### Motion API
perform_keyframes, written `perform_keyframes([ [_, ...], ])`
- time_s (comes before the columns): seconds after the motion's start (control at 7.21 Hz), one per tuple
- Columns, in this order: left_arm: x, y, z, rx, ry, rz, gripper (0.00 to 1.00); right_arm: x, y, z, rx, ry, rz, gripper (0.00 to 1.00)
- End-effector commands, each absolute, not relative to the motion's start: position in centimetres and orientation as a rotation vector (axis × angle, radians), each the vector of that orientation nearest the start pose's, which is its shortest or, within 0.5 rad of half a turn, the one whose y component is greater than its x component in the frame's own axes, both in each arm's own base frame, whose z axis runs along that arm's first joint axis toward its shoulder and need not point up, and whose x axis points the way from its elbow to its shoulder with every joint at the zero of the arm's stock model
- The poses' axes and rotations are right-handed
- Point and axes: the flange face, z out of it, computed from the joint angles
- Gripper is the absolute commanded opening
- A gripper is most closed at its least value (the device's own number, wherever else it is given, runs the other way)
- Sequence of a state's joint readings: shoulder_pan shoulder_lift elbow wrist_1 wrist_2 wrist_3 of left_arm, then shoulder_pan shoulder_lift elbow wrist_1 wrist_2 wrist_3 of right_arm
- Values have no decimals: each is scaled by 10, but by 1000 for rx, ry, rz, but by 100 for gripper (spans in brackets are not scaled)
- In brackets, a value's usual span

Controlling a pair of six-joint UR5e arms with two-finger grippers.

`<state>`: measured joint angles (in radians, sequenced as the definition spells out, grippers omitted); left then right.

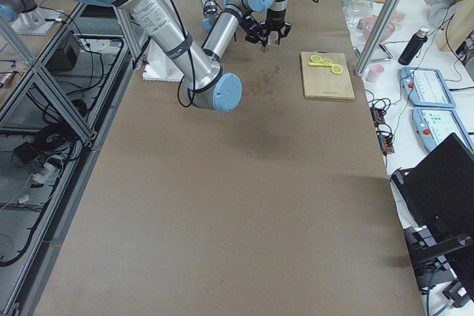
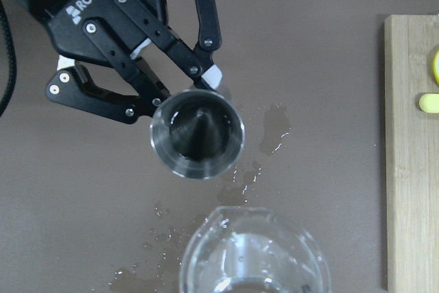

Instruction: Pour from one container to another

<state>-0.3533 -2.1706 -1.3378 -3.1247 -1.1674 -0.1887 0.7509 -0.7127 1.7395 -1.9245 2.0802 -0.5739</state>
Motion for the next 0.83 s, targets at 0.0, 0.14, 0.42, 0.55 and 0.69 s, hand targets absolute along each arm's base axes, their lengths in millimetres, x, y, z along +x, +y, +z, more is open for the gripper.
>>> perform_keyframes([
  [0.0, 557, -391, 248, 1613, 1010, 310, 0, -433, -500, 110, 633, -605, -1496, 0],
  [0.14, 557, -391, 248, 1613, 1009, 310, 0, -436, -498, 108, 625, -595, -1500, 0],
  [0.42, 557, -391, 249, 1612, 1011, 314, 0, -438, -496, 109, 593, -571, -1530, 0],
  [0.55, 556, -392, 249, 1613, 1009, 313, 0, -436, -495, 105, 579, -569, -1531, 0],
  [0.69, 556, -392, 249, 1613, 1009, 313, 0, -439, -496, 104, 575, -569, -1532, 0],
])
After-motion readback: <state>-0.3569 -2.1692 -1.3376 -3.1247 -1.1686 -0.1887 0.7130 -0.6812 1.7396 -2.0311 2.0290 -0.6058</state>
